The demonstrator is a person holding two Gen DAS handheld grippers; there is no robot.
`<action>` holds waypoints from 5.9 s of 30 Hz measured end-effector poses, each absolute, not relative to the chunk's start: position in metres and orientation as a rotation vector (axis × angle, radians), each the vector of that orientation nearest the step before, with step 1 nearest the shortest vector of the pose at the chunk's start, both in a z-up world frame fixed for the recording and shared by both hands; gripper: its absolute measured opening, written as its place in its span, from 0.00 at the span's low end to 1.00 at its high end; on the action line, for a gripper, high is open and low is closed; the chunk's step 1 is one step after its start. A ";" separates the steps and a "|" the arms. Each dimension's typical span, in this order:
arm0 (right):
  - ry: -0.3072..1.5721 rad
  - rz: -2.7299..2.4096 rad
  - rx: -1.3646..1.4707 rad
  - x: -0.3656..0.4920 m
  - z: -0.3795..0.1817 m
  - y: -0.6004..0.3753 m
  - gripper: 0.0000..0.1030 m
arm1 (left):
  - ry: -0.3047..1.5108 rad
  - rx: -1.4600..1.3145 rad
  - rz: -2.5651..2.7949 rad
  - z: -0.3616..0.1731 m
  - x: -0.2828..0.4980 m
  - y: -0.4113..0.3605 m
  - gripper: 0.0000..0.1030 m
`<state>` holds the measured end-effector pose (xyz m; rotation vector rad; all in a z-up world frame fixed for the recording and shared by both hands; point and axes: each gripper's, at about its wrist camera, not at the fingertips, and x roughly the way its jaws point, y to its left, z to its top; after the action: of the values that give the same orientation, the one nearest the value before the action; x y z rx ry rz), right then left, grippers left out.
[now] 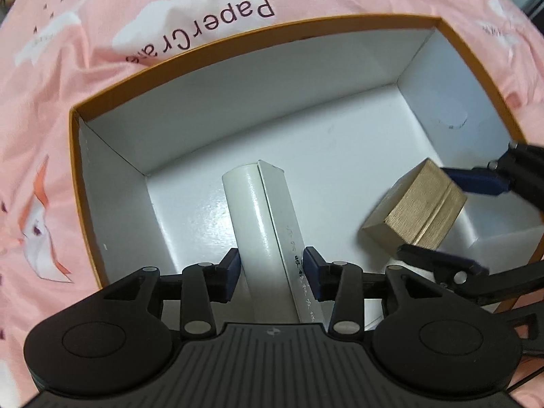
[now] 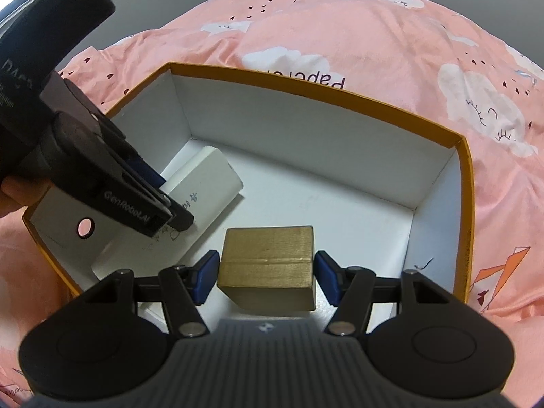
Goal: Organize objects
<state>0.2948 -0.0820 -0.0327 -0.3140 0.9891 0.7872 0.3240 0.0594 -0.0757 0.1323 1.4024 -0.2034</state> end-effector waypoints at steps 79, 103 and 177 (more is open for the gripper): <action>1.097 0.445 0.227 0.366 -0.057 0.014 0.61 | 1.098 0.088 -0.010 -0.001 0.314 0.149 0.28; 1.131 0.644 0.236 0.359 -0.058 0.032 0.56 | 1.194 -0.096 -0.044 -0.019 0.311 0.161 0.25; 1.037 0.698 -0.120 0.332 -0.029 0.042 0.03 | 0.923 -0.206 -0.004 0.015 0.234 0.150 0.12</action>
<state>0.3320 0.0423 -0.0290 -0.1204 1.0374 0.6979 0.2344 0.1495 0.0150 -0.2063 0.9233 -0.0040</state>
